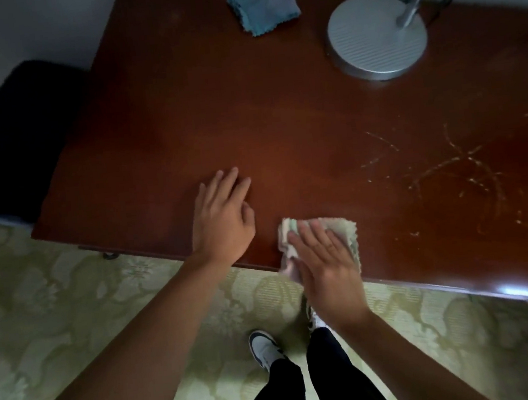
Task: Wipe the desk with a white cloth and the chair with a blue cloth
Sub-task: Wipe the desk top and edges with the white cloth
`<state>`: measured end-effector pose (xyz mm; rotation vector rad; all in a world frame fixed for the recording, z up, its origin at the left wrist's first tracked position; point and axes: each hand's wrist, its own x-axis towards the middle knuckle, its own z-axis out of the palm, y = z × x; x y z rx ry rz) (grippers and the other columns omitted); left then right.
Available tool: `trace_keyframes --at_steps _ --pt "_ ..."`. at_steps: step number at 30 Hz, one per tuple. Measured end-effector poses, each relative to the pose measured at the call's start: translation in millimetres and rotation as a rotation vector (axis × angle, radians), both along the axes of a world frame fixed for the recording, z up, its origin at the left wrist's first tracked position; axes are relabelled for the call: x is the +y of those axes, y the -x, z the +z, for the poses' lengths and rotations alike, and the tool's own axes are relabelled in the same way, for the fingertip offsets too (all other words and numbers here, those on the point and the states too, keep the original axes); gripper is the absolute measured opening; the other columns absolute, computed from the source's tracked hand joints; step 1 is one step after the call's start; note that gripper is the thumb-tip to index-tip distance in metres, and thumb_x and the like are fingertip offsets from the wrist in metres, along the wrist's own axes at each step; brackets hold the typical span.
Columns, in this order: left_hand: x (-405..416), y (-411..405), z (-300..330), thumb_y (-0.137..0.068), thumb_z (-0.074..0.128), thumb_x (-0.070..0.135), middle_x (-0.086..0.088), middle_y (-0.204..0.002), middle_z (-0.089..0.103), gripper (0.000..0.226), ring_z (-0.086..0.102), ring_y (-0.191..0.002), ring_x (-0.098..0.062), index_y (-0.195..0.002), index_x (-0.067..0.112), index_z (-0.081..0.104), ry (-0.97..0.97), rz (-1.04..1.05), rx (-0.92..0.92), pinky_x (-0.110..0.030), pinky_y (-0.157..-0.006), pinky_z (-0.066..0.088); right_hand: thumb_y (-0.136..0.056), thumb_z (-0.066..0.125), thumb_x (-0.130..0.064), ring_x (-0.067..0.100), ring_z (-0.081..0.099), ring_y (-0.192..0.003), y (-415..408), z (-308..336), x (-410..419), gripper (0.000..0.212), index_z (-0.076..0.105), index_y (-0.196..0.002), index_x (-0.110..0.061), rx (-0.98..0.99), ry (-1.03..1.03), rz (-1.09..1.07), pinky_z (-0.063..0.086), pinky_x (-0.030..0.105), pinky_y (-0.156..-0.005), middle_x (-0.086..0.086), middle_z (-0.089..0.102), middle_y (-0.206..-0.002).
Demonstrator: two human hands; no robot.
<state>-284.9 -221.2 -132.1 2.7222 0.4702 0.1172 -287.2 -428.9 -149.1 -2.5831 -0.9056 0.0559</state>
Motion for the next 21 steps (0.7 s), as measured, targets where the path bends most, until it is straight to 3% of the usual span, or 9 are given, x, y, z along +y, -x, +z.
trace_keyframes --at_steps 3,8,12,15,18,21 --pt "-43.4 -18.6 0.3 -0.088 0.056 0.015 -0.009 -0.149 0.047 0.046 0.038 -0.141 -0.029 -0.134 0.013 0.059 -0.001 -0.141 -0.038 -0.052 -0.117 0.028 -0.1 0.041 -0.028 0.027 0.038 -0.139 -22.9 2.8 -30.0 0.041 0.057 -0.134 -0.014 0.003 0.043 -0.22 0.033 0.044 -0.113 0.009 0.049 -0.143" --pt "-96.3 -50.0 -2.2 -0.093 0.05 0.023 -0.008 -0.152 0.043 0.049 0.035 -0.143 -0.027 -0.141 0.015 0.051 -0.018 -0.206 -0.032 -0.05 -0.118 0.025 -0.099 0.044 -0.024 0.037 0.037 -0.138 -73.1 2.8 -96.3 0.041 0.055 -0.135 -0.006 -0.016 0.045 -0.539 0.033 0.048 -0.113 0.019 0.047 -0.143" --pt "-101.7 -74.1 -13.2 -0.098 0.044 0.031 -0.001 -0.157 0.035 0.049 0.025 -0.148 -0.023 -0.146 0.022 0.044 -0.057 -0.102 0.03 -0.052 -0.12 0.016 -0.102 0.044 -0.022 0.034 0.031 -0.142 -126.7 1.3 -109.6 0.039 0.052 -0.138 -0.011 0.013 0.046 -0.612 0.027 0.045 -0.116 0.015 0.043 -0.148" --pt "-94.0 -85.6 -19.4 -0.099 0.041 0.033 -0.001 -0.156 0.037 0.047 0.027 -0.147 -0.023 -0.145 0.023 0.045 -0.1 -0.028 0.025 -0.053 -0.118 0.016 -0.102 0.041 -0.026 0.029 0.031 -0.143 -157.0 0.8 -77.9 0.04 0.052 -0.139 -0.016 0.035 0.033 -0.563 0.024 0.04 -0.117 0.009 0.042 -0.15" --pt "-92.8 -96.3 -20.4 -0.097 0.037 0.034 -0.002 -0.155 0.04 0.049 0.029 -0.147 -0.023 -0.143 0.022 0.048 -0.083 0.037 -0.005 -0.052 -0.117 0.018 -0.096 0.039 -0.028 0.028 0.044 -0.135 -122.8 2.6 -54.9 0.043 0.058 -0.133 -0.016 -0.01 0.025 -0.302 0.028 0.039 -0.113 0.008 0.053 -0.142" --pt "-100.4 -100.0 -22.7 -0.098 0.033 0.039 -0.001 -0.156 0.038 0.05 0.024 -0.148 -0.023 -0.143 0.023 0.047 -0.056 0.081 -0.003 -0.052 -0.119 0.013 -0.1 0.038 -0.031 0.025 0.045 -0.135 -73.0 5.2 -77.0 0.041 0.059 -0.132 -0.018 0.052 -0.014 -0.057 0.035 0.041 -0.113 0.004 0.053 -0.142"
